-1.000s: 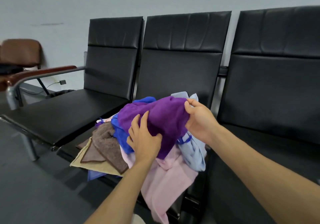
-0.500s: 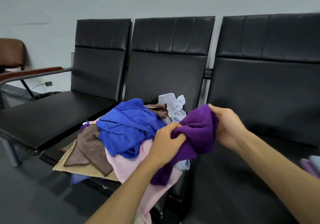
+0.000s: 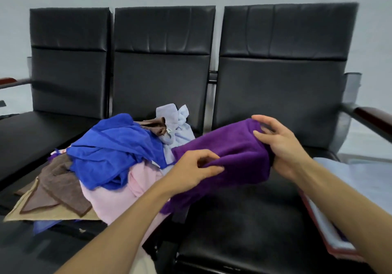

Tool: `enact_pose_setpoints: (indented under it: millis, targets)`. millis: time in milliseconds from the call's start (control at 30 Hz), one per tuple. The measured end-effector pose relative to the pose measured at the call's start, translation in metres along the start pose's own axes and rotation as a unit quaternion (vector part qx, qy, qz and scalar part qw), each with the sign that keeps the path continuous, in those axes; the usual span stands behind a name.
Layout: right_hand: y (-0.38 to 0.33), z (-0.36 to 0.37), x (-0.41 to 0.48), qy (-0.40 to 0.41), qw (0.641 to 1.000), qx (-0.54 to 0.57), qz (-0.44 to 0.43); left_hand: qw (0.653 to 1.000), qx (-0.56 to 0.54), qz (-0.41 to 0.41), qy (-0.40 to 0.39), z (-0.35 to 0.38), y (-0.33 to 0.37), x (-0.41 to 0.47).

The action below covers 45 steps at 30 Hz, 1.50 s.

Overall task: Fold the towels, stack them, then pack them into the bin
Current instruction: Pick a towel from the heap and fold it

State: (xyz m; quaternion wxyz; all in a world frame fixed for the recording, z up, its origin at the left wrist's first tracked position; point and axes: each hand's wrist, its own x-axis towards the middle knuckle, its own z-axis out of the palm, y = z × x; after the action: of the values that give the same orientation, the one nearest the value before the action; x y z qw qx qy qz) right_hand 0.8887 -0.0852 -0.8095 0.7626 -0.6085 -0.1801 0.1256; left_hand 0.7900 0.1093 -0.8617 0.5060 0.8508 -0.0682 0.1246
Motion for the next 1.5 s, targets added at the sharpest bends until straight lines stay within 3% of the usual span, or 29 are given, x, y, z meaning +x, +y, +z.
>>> enact_pose_setpoints:
  millis: [67, 133, 200, 300, 400, 467, 533, 600, 700, 833, 933, 1067, 1133, 1200, 1300, 1367, 1433, 1500]
  targets:
    - [0.001, -0.025, -0.012, -0.036, 0.999, -0.038, 0.01, 0.992, -0.004, -0.033, -0.118, 0.016, 0.006, 0.001]
    - [0.011, -0.048, -0.025, -0.058, 0.99, -0.119, 0.037, 0.962, 0.0, -0.083, -0.259, 0.027, 0.006, 0.002]
    - [0.024, -0.068, -0.039, -0.067, 0.973, -0.216, 0.054, 0.949, 0.019, -0.096, -0.301, 0.036, 0.0, 0.007]
    - [0.036, -0.088, -0.052, -0.088, 0.942, -0.32, 0.046, 0.975, 0.052, -0.113, -0.186, 0.044, -0.013, 0.024]
    - [0.045, -0.094, -0.054, -0.121, 0.882, -0.456, 0.005, 0.982, 0.136, -0.101, -0.089, 0.051, -0.027, 0.035]
    - [0.05, -0.097, -0.054, -0.112, 0.839, -0.533, -0.024, 0.963, 0.239, -0.079, -0.095, 0.055, -0.033, 0.038]
    - [0.051, -0.101, -0.057, -0.112, 0.818, -0.563, -0.028, 0.934, 0.317, -0.086, -0.139, 0.059, -0.036, 0.04]
    - [0.05, -0.104, -0.062, -0.118, 0.805, -0.58, -0.024, 0.914, 0.349, -0.119, -0.167, 0.065, -0.041, 0.043]
    - [0.05, -0.106, -0.067, -0.109, 0.788, -0.606, -0.015, 0.907, 0.365, -0.161, -0.132, 0.073, -0.048, 0.048]
    - [0.053, -0.104, -0.069, -0.112, 0.786, -0.608, 0.024, 0.904, 0.344, -0.225, -0.12, 0.082, -0.051, 0.051]
    - [0.053, -0.102, -0.07, -0.122, 0.779, -0.614, 0.035, 0.909, 0.33, -0.224, -0.126, 0.084, -0.049, 0.052]
    - [0.041, -0.107, -0.069, -0.099, 0.761, -0.64, 0.026, 0.965, 0.1, -0.244, 0.004, 0.076, -0.044, 0.057]
    - [0.035, -0.111, -0.068, -0.091, 0.747, -0.659, 0.006, 0.962, -0.041, -0.259, 0.079, 0.068, -0.043, 0.058]
    - [0.028, -0.112, -0.067, -0.086, 0.753, -0.652, 0.004, 0.948, -0.124, -0.255, 0.142, 0.057, -0.039, 0.055]
    - [0.026, -0.115, -0.061, -0.042, 0.812, -0.582, -0.02, 0.938, -0.151, -0.228, 0.213, 0.041, -0.036, 0.051]
    - [0.027, -0.114, -0.058, -0.004, 0.881, -0.47, -0.048, 0.932, -0.145, -0.214, 0.253, 0.029, -0.035, 0.048]
    - [0.024, -0.11, -0.058, 0.035, 0.955, -0.291, -0.046, 0.93, -0.098, -0.199, 0.294, 0.019, -0.036, 0.046]
    - [0.02, -0.107, -0.055, 0.068, 0.984, -0.162, -0.035, 0.929, -0.053, -0.174, 0.323, 0.011, -0.035, 0.043]
